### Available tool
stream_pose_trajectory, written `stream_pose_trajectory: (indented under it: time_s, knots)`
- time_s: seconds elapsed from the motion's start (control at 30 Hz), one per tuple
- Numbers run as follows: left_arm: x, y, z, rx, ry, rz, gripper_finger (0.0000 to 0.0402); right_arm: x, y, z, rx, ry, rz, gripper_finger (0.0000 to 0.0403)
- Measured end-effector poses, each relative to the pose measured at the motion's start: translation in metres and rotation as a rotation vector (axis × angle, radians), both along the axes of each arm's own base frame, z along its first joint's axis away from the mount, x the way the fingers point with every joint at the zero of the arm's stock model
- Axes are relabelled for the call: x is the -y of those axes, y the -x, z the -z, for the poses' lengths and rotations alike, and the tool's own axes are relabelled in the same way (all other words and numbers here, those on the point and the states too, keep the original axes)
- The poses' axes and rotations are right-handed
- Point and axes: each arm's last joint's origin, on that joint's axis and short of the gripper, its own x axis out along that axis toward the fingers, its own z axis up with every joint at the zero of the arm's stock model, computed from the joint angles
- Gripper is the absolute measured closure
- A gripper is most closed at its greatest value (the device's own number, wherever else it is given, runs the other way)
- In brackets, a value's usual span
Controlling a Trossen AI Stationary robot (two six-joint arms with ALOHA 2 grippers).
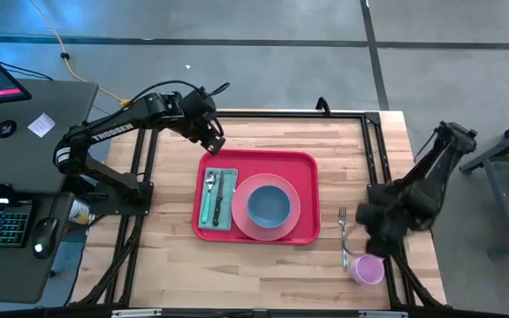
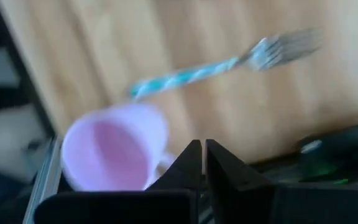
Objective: Set up tray
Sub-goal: Put the pink mug on the red tray to the top right of the pink plate, then put the pink mug on the top right of the red tray
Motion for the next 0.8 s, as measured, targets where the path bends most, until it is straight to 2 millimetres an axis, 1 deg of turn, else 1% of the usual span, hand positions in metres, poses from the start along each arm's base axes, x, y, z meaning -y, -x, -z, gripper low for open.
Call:
stream_pose_trajectory:
  time_s: [0.1, 0.2, 0.27, 0.43, 0.53, 0.6, 0.67, 0.73, 0.8]
  knots:
    - [-0.001, -0.002, -0.001, 0.026, -0.012, -0.002, 0.0266, 0.024, -0.009, -0.020, 0.064, 0.069, 0.059, 0.0401]
    - [-0.002, -0.005, -0.004, 0.068, -0.027, -0.007, 0.0266, 0.048, -0.025, -0.030, 0.092, 0.108, 0.089, 0.0402]
    - [-0.003, -0.007, -0.005, 0.090, -0.034, -0.009, 0.0266, 0.065, -0.037, -0.033, 0.111, 0.125, 0.119, 0.0402]
    - [-0.004, -0.009, -0.006, 0.116, -0.032, -0.012, 0.0266, 0.113, -0.068, -0.034, 0.192, 0.152, 0.244, 0.0403]
    - [-0.003, -0.009, -0.006, 0.120, -0.018, -0.002, 0.0266, 0.136, -0.079, -0.032, 0.190, 0.083, 0.275, 0.0403]
    - [-0.003, -0.009, -0.006, 0.121, -0.006, 0.013, 0.0266, 0.144, -0.080, -0.031, 0.166, -0.013, 0.254, 0.0402]
    - [-0.002, -0.009, -0.006, 0.117, -0.005, 0.030, 0.0266, 0.143, -0.079, -0.031, 0.144, -0.119, 0.196, 0.0400]
    - [-0.002, -0.009, -0.005, 0.111, -0.004, 0.039, 0.0266, 0.134, -0.075, -0.030, 0.101, -0.186, 0.140, 0.0393]
    - [-0.002, -0.008, -0.005, 0.102, -0.002, 0.041, 0.0266, 0.121, -0.072, -0.030, 0.070, -0.216, 0.069, 0.0379]
